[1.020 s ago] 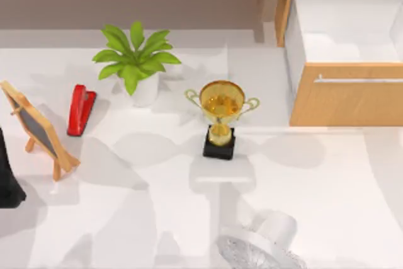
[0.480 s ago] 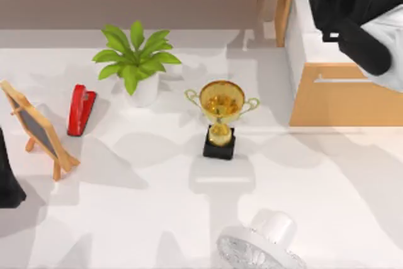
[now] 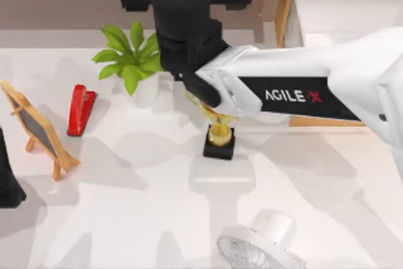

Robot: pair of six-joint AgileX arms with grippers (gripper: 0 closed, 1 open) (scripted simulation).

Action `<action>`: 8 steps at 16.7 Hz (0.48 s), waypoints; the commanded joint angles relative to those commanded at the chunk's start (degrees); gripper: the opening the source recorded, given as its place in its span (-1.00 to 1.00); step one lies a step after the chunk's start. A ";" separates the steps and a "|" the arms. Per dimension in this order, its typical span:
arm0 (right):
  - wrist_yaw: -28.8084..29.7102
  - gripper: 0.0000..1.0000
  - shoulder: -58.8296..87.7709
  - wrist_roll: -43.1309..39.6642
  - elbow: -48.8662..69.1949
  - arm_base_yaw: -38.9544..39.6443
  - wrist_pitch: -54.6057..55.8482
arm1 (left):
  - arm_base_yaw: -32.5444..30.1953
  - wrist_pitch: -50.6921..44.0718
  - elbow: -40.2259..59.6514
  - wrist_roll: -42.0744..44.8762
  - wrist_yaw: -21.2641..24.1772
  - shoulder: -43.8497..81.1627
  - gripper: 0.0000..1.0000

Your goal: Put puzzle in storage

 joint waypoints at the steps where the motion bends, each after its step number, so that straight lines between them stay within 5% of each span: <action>1: 0.88 1.00 2.62 -0.04 1.90 0.81 0.72 | 0.00 0.00 0.00 0.00 0.00 0.00 1.00; 8: 2.42 1.00 7.31 -0.12 5.32 2.24 2.00 | 0.00 0.00 0.00 0.00 0.00 0.00 1.00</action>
